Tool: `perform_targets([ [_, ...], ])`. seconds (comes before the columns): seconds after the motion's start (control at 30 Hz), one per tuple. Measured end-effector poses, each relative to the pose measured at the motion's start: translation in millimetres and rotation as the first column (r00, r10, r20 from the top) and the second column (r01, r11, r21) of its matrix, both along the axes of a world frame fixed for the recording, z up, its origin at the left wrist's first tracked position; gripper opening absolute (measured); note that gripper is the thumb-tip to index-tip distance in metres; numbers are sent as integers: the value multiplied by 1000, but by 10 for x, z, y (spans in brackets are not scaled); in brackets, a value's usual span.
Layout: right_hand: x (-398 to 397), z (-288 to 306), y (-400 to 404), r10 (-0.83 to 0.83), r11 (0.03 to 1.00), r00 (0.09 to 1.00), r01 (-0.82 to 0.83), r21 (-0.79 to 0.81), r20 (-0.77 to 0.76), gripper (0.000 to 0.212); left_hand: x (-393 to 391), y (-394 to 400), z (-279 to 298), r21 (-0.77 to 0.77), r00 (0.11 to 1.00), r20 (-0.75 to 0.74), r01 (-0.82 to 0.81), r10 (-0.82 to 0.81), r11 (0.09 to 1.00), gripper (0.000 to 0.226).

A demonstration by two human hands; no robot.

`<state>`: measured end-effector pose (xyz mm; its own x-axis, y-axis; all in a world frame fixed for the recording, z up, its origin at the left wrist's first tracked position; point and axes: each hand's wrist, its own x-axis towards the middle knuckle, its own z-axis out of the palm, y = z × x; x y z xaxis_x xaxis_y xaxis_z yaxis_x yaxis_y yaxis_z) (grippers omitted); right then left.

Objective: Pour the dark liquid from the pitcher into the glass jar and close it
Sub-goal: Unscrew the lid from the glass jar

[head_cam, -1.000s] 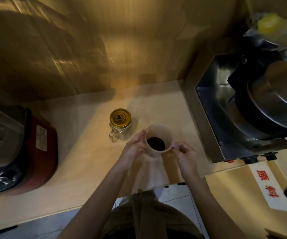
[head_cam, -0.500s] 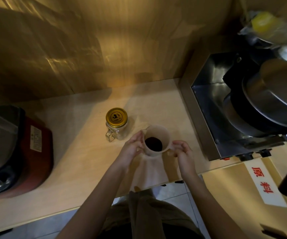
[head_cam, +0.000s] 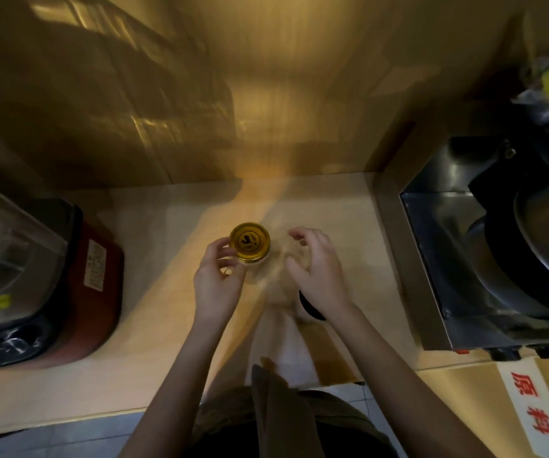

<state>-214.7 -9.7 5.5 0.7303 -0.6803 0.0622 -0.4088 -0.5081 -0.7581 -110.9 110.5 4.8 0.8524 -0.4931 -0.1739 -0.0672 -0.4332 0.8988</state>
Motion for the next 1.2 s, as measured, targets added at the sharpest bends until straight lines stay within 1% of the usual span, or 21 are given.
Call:
perform_targets([
  [0.03, 110, -16, 3, 40, 999, 999, -39, 6, -30, 44, 29, -7, -63, 25, 1000, 22, -12, 11, 1000, 57],
  [0.13, 408, -78, 13, 148, 988, 970, -154, -19, -192, 67, 135, -36, -306, 130, 994, 65, 77, -86, 989, 92],
  [0.17, 489, -95, 16, 169, 981, 953, -187, -48, -252, 75, 166, -48, -375, 157, 991, 56, 109, -120, 981, 100],
  [0.23, 610, -117, 25, 190, 964, 914, -243, -110, -359, 89, 214, -75, -486, 171, 988, 15, 148, -153, 974, 108],
  [0.3, 681, -138, 26, 215, 937, 873, -311, -161, -438, 92, 250, -108, -565, 166, 986, -29, 164, -162, 972, 108],
  [0.37, 715, -164, 21, 221, 917, 850, -348, -194, -479, 88, 276, -134, -630, 166, 984, -55, 176, -169, 970, 103],
  [0.47, 749, -190, -8, 217, 926, 860, -332, -182, -462, 80, 289, -148, -700, 123, 985, -68, 166, -158, 979, 91],
  [0.57, 785, -177, -63, 257, 922, 857, -356, -153, -446, 77, 282, -139, -770, 78, 987, -71, 151, -146, 985, 86],
  [0.63, 816, -114, -165, 298, 933, 855, -355, -62, -424, 75, 287, -130, -816, 63, 987, -76, 144, -140, 988, 85],
  [0.7, 845, -54, -329, 337, 941, 878, -307, 141, -340, 73, 299, -118, -846, 56, 986, -97, 142, -136, 988, 87],
  [0.73, 853, -31, -424, 344, 925, 898, -273, 264, -276, 73, 308, -108, -862, 48, 984, -104, 148, -142, 988, 89],
  [0.77, 851, -21, -524, 337, 891, 920, -242, 385, -202, 74, 315, -98, -874, 39, 983, -104, 156, -151, 987, 89],
  [0.83, 812, -45, -711, 277, 789, 959, -191, 584, -61, 72, 326, -87, -881, 37, 982, -98, 164, -159, 986, 91],
  [0.9, 755, -140, -878, 211, 704, 977, -142, 696, -14, 65, 333, -88, -892, 30, 983, -95, 163, -160, 986, 92],
  [0.97, 709, -283, -997, 196, 684, 979, -97, 723, -53, 64, 330, -87, -904, 19, 982, -103, 160, -158, 987, 91],
  [1.03, 682, -469, -1066, 215, 717, 967, -61, 694, -137, 71, 327, -83, -920, 12, 982, -115, 155, -152, 988, 92],
  [1.1, 669, -655, -1091, 234, 736, 954, -46, 676, -189, 73, 322, -81, -927, 5, 981, -129, 149, -147, 989, 93],
  [1.2, 678, -879, -1071, 234, 743, 953, -49, 667, -191, 74, 324, -81, -913, -1, 978, -145, 150, -148, 989, 92],
])
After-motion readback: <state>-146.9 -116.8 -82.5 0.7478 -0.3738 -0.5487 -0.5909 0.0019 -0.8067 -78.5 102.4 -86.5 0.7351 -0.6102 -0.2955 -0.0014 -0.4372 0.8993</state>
